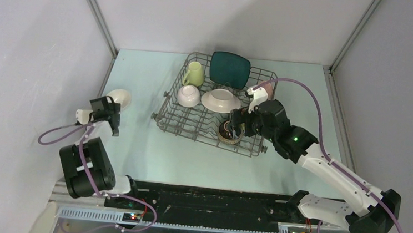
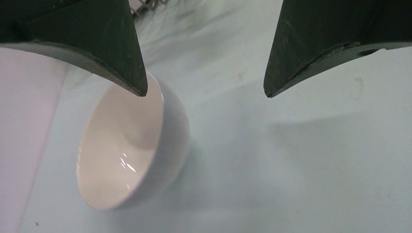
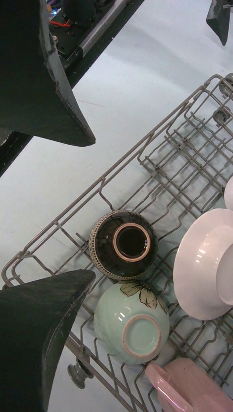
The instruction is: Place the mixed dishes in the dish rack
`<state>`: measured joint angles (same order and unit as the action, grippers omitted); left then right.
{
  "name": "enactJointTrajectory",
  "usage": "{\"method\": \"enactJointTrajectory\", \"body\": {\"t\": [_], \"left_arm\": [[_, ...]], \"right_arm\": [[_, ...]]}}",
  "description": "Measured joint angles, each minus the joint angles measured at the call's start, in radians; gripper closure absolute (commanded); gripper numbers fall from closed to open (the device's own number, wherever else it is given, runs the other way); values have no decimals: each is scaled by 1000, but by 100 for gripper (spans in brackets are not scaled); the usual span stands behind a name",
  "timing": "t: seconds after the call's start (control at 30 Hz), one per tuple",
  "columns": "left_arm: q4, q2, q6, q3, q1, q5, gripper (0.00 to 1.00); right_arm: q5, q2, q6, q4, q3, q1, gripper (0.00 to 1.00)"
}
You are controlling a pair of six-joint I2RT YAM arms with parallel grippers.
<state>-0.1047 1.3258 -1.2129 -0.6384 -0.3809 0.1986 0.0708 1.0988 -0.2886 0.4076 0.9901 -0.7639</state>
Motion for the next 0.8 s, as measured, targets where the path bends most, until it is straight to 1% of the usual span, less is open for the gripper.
{"method": "enactJointTrajectory", "body": {"t": [0.1, 0.17, 0.23, 0.27, 0.3, 0.33, 0.37, 0.4, 0.47, 0.63, 0.8], "left_arm": [[9, 61, 0, -19, -34, -2, 8], [6, 106, 6, -43, -56, -9, 14], [9, 152, 14, -73, -80, -27, 24], [13, 168, 17, -82, -88, -34, 33], [21, 188, 21, -91, -98, -53, 37], [29, 198, 23, -94, -103, -62, 51], [37, 208, 33, -96, -107, -77, 60], [42, 214, 36, -96, -109, -90, 87], [43, 217, 49, -95, -111, -109, 98], [80, 192, 69, -53, -112, -167, 100], [94, 74, 69, 42, -92, -240, 100]], "right_arm": [[0, -1, 0, 0, 0, 0, 1], [1, -2, 0, -2, 0, 0, 1], [1, -2, 0, -4, -1, 0, 1], [1, -2, 0, -5, -1, 0, 1], [1, -2, 0, -6, -1, 0, 0], [1, -2, 0, -7, -1, 0, 1], [1, -2, 0, -8, -1, 0, 1], [1, -2, 0, -9, -2, 0, 1], [1, -2, 0, -16, -3, 0, 0], [4, -2, 0, -23, -4, 0, 0], [2, -2, 0, -27, -5, 0, 1]]}}
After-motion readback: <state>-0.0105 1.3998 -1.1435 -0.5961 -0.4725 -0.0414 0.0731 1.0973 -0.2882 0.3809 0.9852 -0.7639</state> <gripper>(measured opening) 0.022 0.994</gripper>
